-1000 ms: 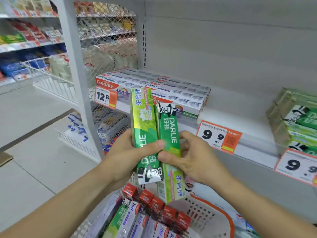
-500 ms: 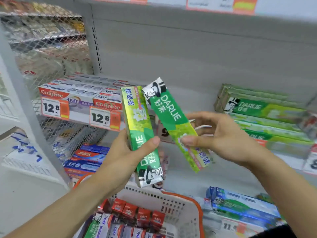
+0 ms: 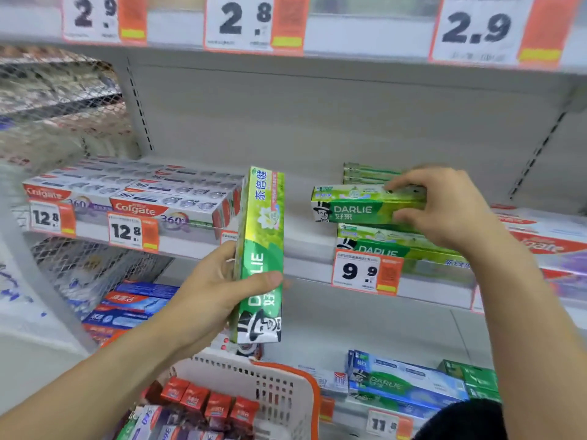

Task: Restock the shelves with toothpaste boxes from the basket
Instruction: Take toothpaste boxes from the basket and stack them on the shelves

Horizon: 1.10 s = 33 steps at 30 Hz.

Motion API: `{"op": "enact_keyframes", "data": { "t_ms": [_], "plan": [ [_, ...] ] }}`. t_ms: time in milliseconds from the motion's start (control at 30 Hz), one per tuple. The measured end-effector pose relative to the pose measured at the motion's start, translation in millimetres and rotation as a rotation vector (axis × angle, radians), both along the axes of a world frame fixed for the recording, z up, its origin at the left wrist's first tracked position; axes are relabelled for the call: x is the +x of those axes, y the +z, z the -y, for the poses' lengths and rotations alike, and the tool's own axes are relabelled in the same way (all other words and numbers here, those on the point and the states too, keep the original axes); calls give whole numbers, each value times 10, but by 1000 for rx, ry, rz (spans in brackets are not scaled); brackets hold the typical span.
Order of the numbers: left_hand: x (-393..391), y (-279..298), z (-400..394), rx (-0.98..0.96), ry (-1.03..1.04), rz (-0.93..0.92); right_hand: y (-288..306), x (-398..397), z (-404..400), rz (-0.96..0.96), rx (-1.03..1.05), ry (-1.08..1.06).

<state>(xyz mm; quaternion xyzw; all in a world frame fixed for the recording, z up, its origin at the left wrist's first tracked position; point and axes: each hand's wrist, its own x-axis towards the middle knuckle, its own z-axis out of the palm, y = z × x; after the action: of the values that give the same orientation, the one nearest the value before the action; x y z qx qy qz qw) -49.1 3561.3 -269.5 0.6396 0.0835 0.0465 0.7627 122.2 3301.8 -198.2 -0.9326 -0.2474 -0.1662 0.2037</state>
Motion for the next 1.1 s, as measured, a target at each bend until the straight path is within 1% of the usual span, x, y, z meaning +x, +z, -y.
{"op": "enact_keyframes", "data": {
  "t_ms": [100,167,233,267,300,333,367,400,433,467,567,600,633,700,733,767,867,900,933,967,1033,1100],
  "plan": [
    [152,21,3,118,1,18,-156,139,46,13,-39,-4],
    [259,42,0,162,-25,38,-205,163,40,92,-22,-31],
    [361,74,39,167,-62,61,-228,103,-13,228,57,-21],
    [408,85,70,169,-88,75,-226,25,-58,258,157,18],
    [448,98,98,173,-116,89,-230,-67,-111,218,295,93],
    [478,117,120,189,-144,101,-229,-169,-167,105,453,199],
    [494,140,127,229,-176,109,-223,-262,-214,-51,606,324],
    [502,161,119,296,-211,120,-221,-332,-241,-184,718,439],
    [499,190,99,385,-245,134,-227,-365,-245,-268,771,512],
    [493,227,70,489,-271,154,-235,-370,-236,-294,751,548],
    [491,332,-41,746,-346,198,-244,-303,-191,-238,517,538],
    [503,359,-69,820,-361,217,-249,-282,-176,-242,501,529],
    [522,382,-89,914,-337,237,-246,-267,-161,-250,533,530],
    [570,425,-105,1091,-153,283,-223,-258,-126,-220,632,521],
    [602,428,-118,1096,-56,296,-204,-253,-96,-193,666,498],
    [638,417,-126,1022,-2,300,-182,-247,-54,-168,683,468],
    [816,271,-125,614,-3,295,-134,-230,106,-104,625,321],
    [885,207,-97,506,8,294,-117,-228,156,-75,573,255],
    [960,145,-61,437,30,298,-103,-221,202,-39,502,185],
    [1022,97,-7,399,46,314,-94,-208,241,-1,419,122],
    [1116,3,113,406,75,344,-100,-162,308,64,261,49],
    [1162,-72,208,542,135,375,-134,-89,368,112,121,28]
  ]
}}
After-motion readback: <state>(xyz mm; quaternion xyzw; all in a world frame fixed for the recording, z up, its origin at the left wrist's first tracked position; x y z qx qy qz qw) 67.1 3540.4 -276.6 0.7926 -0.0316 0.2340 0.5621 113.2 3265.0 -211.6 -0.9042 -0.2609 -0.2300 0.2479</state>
